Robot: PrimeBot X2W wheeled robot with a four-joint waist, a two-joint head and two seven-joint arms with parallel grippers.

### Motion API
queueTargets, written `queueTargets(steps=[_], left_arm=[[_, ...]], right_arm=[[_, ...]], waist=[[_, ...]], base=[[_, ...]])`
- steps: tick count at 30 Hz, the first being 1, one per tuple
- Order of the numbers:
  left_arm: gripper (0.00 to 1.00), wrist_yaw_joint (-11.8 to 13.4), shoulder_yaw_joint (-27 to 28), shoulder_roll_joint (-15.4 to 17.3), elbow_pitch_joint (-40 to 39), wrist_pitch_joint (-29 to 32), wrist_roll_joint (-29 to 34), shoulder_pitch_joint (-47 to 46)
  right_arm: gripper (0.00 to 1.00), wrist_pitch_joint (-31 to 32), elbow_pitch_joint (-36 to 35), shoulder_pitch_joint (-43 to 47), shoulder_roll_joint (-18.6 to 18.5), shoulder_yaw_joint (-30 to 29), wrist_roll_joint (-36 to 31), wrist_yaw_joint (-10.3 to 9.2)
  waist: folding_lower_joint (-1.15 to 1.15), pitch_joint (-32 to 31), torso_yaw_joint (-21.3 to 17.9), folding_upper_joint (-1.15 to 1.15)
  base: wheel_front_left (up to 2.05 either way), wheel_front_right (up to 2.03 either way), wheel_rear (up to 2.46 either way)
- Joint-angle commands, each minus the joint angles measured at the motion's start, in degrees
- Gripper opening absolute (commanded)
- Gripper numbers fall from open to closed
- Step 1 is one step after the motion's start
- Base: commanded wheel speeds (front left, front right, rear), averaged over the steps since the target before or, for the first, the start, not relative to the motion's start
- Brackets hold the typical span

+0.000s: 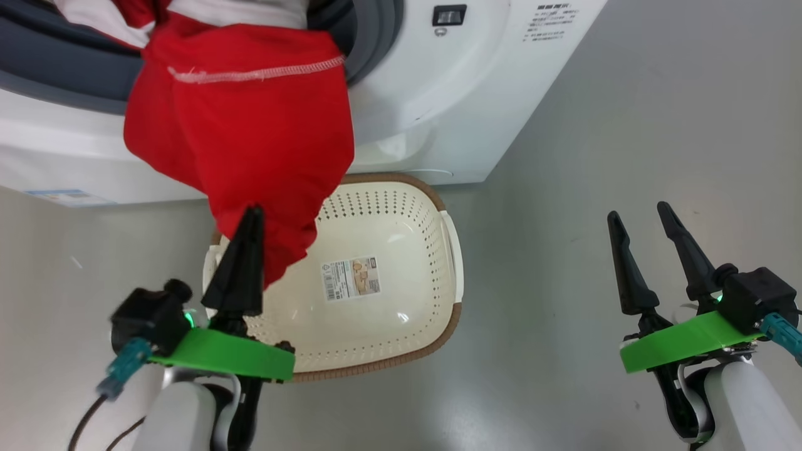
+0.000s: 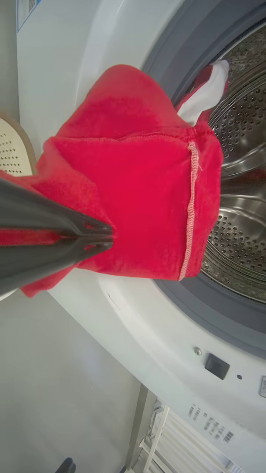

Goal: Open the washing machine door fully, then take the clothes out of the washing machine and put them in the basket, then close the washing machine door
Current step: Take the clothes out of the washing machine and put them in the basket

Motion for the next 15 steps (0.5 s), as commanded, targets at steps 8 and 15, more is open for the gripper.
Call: queueTargets(steps=[8,15], left_arm=[[0.00,-1.32,0.07,0.97,14.70,-0.23,2.05,-6.68],[0.00,-1.70,-0.47,0.97,26.87,-0.23,3.28,-12.19]], right_arm=[[1.00,-0.36,-1.81,-2.45,0.13,1.28,-0.16,0.34],[1.00,-0.36,-1.90,-3.50,0.56,1.74,-0.12,0.34]], waist=[[0.00,3.56,-1.01,0.00],[0.00,5.43,-2.14,0.00]], base=[[0.00,0.00,0.00],[0.00,0.00,0.00]])
